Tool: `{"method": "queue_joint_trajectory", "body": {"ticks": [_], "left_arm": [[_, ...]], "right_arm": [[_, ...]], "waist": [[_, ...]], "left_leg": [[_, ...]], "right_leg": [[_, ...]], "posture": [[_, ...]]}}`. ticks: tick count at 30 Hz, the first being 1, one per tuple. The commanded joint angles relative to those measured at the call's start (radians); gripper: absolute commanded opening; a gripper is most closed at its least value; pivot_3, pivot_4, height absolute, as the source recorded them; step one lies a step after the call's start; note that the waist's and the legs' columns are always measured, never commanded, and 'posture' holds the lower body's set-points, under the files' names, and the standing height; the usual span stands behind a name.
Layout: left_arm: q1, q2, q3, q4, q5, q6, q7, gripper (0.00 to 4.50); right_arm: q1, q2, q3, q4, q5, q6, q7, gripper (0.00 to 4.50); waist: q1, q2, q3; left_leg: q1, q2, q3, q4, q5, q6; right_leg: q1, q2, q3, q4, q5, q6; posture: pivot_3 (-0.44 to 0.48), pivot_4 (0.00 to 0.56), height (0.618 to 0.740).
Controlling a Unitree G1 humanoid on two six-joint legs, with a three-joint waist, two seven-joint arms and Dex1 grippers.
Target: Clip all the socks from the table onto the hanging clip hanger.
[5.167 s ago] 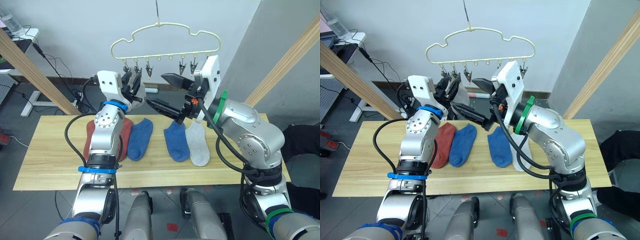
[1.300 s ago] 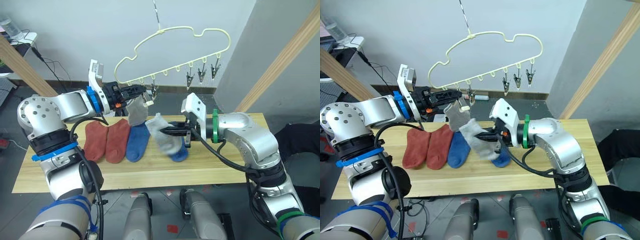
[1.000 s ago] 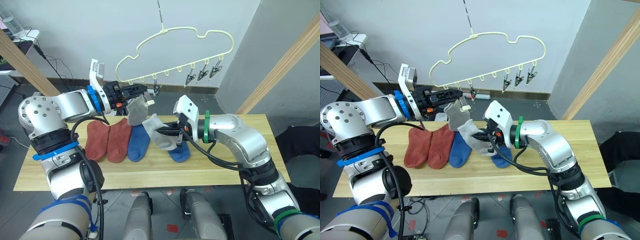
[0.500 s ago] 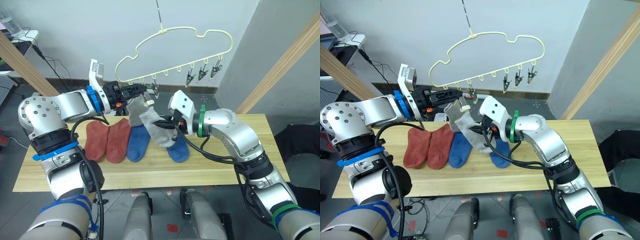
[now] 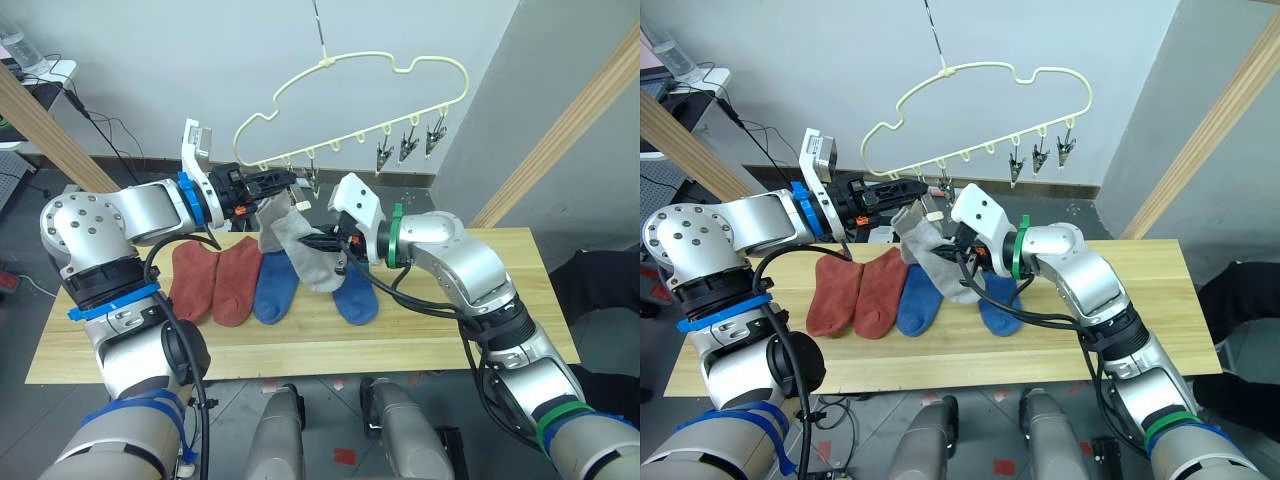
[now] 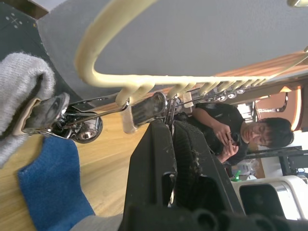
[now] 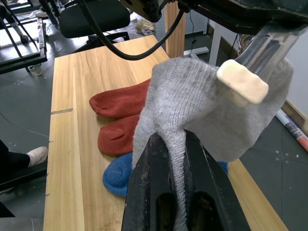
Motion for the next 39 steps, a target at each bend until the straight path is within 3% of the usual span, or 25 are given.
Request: {"method": "queue_joint_trajectory", "body": {"ticks": [1,14,35,39], "left_arm": [[-0.002,0.005,-0.008,-0.008,-0.011,0.023,0.001,0.0],[0.003,0.006,-0.015,-0.018,-0.002,0.022,-0.015,0.0],[0.025,0.019,-0.048,-0.045,0.0,-0.028,-0.063,0.0],[0.022,0.02,-0.041,-0.044,-0.017,-0.02,-0.08,1.14]], "right_arm": [[-0.019,-0.007,-0.002,-0.002,-0.019,-0.036,-0.004,0.04],[-0.041,-0.012,-0.024,0.048,-0.03,-0.062,-0.008,0.04],[-0.025,-0.04,-0.059,-0.04,0.049,0.059,0.001,0.04],[-0.025,-0.038,-0.056,-0.038,0.047,0.058,-0.005,0.0]], "waist": [[0.0,0.0,0.0],[0.0,0.0,0.0],[0.0,0.0,0.0],[0.0,0.0,0.0]], "left_leg": [[0.0,0.0,0.0,0.0,0.0,0.0],[0.0,0.0,0.0,-0.002,0.0,0.0],[0.0,0.0,0.0,-0.007,0.0,0.0],[0.0,0.0,0.0,-0.008,0.0,0.0]], "right_leg": [[0.0,0.0,0.0,0.0,0.0,0.0],[0.0,0.0,0.0,-0.001,0.0,0.0],[-0.002,0.0,0.0,-0.003,0.0,0.0],[-0.002,0.0,0.0,-0.004,0.0,0.0]], "posture": [[0.018,0.313,0.74],[0.016,0.312,0.74],[0.007,0.298,0.74],[0.007,0.297,0.74]]}}
